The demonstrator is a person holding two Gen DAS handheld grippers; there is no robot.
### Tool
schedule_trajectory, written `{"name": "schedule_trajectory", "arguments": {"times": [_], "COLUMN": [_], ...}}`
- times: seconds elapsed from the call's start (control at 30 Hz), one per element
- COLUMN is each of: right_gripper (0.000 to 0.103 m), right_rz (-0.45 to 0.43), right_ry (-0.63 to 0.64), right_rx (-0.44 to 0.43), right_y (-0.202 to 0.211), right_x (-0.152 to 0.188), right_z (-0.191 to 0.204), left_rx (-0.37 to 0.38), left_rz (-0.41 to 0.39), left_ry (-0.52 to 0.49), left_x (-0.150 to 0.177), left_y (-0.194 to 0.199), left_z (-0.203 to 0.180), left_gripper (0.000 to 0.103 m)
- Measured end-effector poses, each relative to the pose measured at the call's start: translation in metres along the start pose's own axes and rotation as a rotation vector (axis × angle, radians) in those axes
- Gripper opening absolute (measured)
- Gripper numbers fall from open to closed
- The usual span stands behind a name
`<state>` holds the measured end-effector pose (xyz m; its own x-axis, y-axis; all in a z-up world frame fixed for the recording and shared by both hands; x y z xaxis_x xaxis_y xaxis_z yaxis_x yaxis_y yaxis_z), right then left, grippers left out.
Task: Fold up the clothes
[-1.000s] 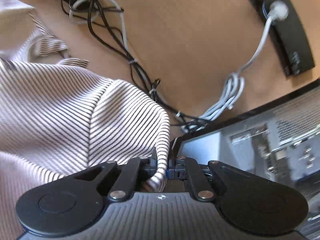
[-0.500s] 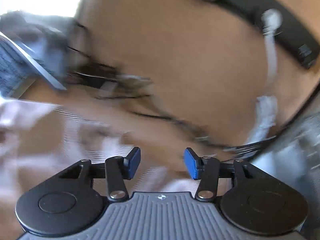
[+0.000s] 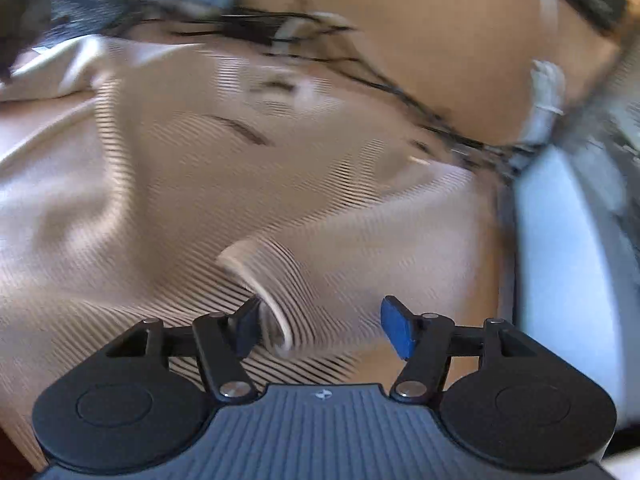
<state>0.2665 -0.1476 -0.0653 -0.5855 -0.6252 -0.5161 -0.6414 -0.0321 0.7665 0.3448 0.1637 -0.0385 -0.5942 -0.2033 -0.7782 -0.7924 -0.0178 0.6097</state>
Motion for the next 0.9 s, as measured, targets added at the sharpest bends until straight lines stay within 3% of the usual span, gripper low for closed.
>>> {"name": "schedule_trajectory", "arguments": {"times": [0.07, 0.2, 0.3, 0.37, 0.43, 0.53, 0.6, 0.67, 0.77, 0.9], "right_gripper": [0.06, 0.04, 0.04, 0.04, 0.043, 0.044, 0.044, 0.044, 0.044, 0.044], "right_rz": [0.033, 0.145, 0.153, 0.091, -0.004, -0.097, -0.146, -0.181, -0.231, -0.233], "right_ry": [-0.024, -0.109, -0.193, -0.264, -0.284, -0.25, -0.218, -0.16, -0.068, 0.061], "right_rx": [0.077, 0.212, 0.197, 0.127, 0.067, 0.018, -0.06, -0.113, -0.21, -0.277], "right_y": [0.007, 0.012, 0.031, 0.05, 0.065, 0.076, 0.075, 0.068, 0.057, 0.044], "right_x": [0.01, 0.039, 0.051, 0.045, 0.021, -0.015, -0.038, -0.061, -0.093, -0.105], "right_z": [-0.01, -0.025, -0.027, -0.023, -0.016, 0.003, 0.024, 0.046, 0.086, 0.127], "left_rx": [0.083, 0.228, 0.313, 0.303, 0.222, 0.043, -0.071, -0.08, -0.022, 0.01], "left_rz": [0.038, 0.133, 0.244, 0.268, 0.229, 0.119, 0.047, 0.024, 0.029, 0.138], "left_ry": [-0.03, -0.152, -0.227, -0.242, -0.236, -0.175, -0.106, -0.023, 0.078, 0.085], "left_x": [0.014, 0.045, 0.07, 0.079, 0.074, 0.044, 0.019, 0.004, 0.004, 0.041], "left_y": [0.012, 0.028, 0.03, 0.03, 0.026, 0.024, 0.029, 0.04, 0.064, 0.089], "left_z": [-0.016, -0.049, -0.065, -0.059, -0.04, 0.0, 0.031, 0.05, 0.07, 0.09], "left_gripper": [0.101, 0.101, 0.101, 0.101, 0.101, 0.101, 0.101, 0.101, 0.101, 0.101]}}
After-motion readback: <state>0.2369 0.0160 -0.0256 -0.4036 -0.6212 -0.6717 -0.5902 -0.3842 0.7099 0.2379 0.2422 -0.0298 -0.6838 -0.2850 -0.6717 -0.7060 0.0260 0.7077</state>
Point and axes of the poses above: each gripper's, at about its wrist camera, not at the fingertips, and y roughly against the way its jaws point, z to its left, x to its underside, the point moved 8 cm from there along -y, roughly the way its jaws point, and after that the axes turned 2 degrees about y, right-handed, at the moved point
